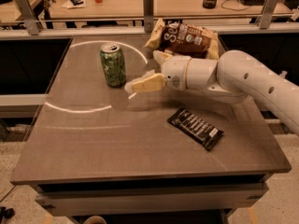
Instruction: Move green can near rxbar chocolate
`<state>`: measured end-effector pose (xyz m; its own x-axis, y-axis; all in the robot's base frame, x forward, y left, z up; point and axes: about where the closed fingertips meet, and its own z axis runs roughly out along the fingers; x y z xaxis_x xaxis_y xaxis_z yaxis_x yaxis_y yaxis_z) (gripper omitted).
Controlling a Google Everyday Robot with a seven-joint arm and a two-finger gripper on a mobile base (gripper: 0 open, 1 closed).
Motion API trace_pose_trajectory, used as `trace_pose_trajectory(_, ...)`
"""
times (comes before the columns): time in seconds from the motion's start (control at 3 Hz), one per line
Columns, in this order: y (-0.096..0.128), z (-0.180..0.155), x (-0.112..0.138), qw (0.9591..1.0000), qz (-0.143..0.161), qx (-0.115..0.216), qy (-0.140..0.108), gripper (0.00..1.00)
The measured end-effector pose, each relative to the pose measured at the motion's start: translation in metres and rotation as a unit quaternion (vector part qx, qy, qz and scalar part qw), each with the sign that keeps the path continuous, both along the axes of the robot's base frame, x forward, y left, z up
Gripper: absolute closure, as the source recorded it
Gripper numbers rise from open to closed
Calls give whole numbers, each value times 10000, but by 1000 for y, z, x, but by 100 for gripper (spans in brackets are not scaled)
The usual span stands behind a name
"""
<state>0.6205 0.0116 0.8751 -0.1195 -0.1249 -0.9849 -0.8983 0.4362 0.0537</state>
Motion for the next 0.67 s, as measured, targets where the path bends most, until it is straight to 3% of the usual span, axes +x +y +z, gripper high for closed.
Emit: trace_pose_trajectory(0.67,36,-19,20,9988,479,69,63,0)
